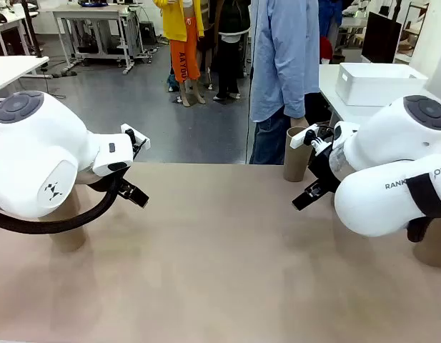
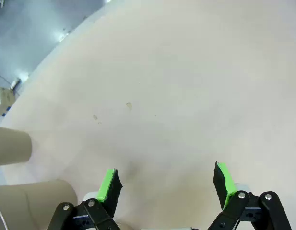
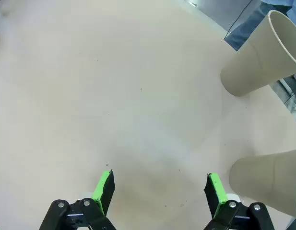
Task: Stack the cups and store them in the basket.
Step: Pick up two Reusable plastic cups , one in each hand.
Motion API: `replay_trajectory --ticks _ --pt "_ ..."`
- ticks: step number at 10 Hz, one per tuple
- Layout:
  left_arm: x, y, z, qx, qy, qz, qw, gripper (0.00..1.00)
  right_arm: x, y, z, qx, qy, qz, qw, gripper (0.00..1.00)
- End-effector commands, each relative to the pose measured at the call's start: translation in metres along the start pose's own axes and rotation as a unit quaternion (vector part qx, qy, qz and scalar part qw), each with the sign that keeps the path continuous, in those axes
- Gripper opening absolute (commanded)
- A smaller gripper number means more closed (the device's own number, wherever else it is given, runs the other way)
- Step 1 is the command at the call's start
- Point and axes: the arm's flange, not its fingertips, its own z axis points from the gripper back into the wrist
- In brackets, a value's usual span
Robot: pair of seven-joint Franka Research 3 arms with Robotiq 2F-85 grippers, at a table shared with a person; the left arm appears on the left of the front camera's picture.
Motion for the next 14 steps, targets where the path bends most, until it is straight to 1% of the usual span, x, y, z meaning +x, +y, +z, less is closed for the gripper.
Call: replay_trajectory --ticks 1,9,10,11,12,13,14 --pt "0.000 0.000 0.000 0.000 0.000 0.000 1.000 1.00 0.000 0.000 0.000 0.000 0.000 0.000 1.000 1.00" --pt "0.000 0.000 0.000 0.000 0.000 0.000 1.000 1.00 0.000 0.000 0.000 0.000 0.000 0.000 1.000 1.00" --pt "0.017 0.007 0.016 -0.043 0.000 -0.004 0.999 1.00 0.019 -0.004 0.021 -0.005 -0.004 0.002 1.000 1.00" --pt "0.034 0.016 0.038 -0.048 -0.004 -0.014 0.999 1.00 0.038 -0.010 0.047 -0.010 -0.009 -0.006 1.000 1.00" --pt "0.047 0.024 0.059 -0.056 -0.007 -0.024 0.998 1.00 0.048 -0.018 0.071 -0.006 -0.011 -0.010 1.000 1.00" --pt "0.055 0.032 0.080 -0.069 0.000 -0.040 0.997 1.00 0.053 -0.027 0.095 0.001 -0.010 -0.011 1.000 1.00" --pt "0.058 0.041 0.102 -0.090 0.007 -0.065 0.994 1.00 0.051 -0.038 0.122 0.020 -0.007 0.000 1.000 1.00"
